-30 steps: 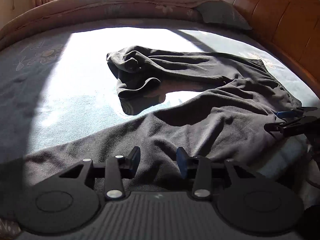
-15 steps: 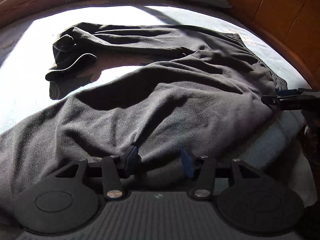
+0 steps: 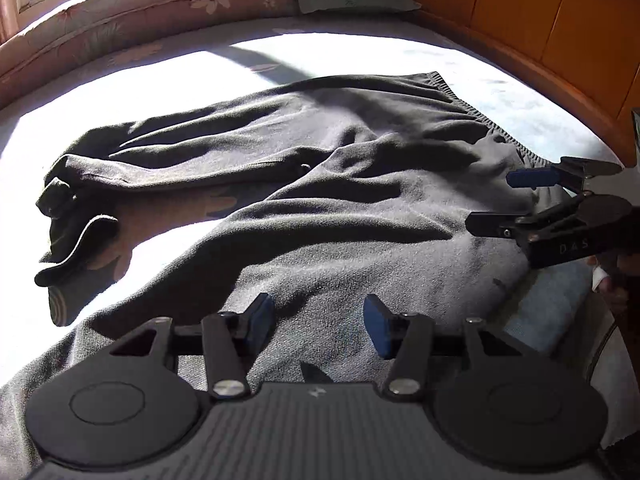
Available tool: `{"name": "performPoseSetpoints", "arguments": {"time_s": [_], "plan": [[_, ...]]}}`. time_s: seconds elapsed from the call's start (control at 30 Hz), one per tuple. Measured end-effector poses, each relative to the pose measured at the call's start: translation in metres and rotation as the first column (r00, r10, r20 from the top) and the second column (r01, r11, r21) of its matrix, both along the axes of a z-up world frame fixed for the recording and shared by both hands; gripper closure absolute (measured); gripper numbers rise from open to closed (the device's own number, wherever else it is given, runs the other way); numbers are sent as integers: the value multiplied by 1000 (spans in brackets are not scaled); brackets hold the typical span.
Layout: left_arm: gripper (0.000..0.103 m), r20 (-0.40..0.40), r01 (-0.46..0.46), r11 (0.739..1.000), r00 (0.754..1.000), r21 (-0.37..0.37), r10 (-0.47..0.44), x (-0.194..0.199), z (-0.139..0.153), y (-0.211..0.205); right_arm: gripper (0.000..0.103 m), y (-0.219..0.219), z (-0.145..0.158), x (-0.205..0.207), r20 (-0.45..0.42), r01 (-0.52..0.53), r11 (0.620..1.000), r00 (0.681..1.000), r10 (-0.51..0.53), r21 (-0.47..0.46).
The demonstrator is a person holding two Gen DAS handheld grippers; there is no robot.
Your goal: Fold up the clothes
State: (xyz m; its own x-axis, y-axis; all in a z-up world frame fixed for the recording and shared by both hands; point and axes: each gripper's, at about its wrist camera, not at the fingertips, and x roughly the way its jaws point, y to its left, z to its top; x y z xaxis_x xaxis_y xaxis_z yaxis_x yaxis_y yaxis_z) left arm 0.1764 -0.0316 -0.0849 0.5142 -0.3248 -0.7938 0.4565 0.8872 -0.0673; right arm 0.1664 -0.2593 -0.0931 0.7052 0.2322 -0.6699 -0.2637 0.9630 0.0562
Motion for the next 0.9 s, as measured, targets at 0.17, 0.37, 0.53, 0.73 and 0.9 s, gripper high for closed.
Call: {"name": "performPoseSetpoints", "arguments": {"time_s": [0.17, 0.37, 0.53, 0.73, 0.9], "plan": [[39, -41, 8, 999, 999, -40, -10, -17, -17, 7, 0, 10, -26, -7, -46, -9, 1000, 999, 9, 5], [36, -89, 24, 999, 996, -36, -27, -28, -7, 31, 0, 10, -28, -15, -23, -8, 1000, 1000, 8, -1], [36, -28, -34, 999, 999, -41, 33, 1, 10, 53, 0, 13, -27, -13, -37, 8, 1000, 999, -9, -15], [36, 4, -115, 987, 993, -113, 116, 41, 21, 81, 0, 13, -27, -12, -43, 6, 1000, 999, -7, -23], [36, 31, -187, 969, 980, -163, 195, 73, 25, 102, 0, 14, -27, -12, -38, 7, 1000, 999, -8, -27]]}}
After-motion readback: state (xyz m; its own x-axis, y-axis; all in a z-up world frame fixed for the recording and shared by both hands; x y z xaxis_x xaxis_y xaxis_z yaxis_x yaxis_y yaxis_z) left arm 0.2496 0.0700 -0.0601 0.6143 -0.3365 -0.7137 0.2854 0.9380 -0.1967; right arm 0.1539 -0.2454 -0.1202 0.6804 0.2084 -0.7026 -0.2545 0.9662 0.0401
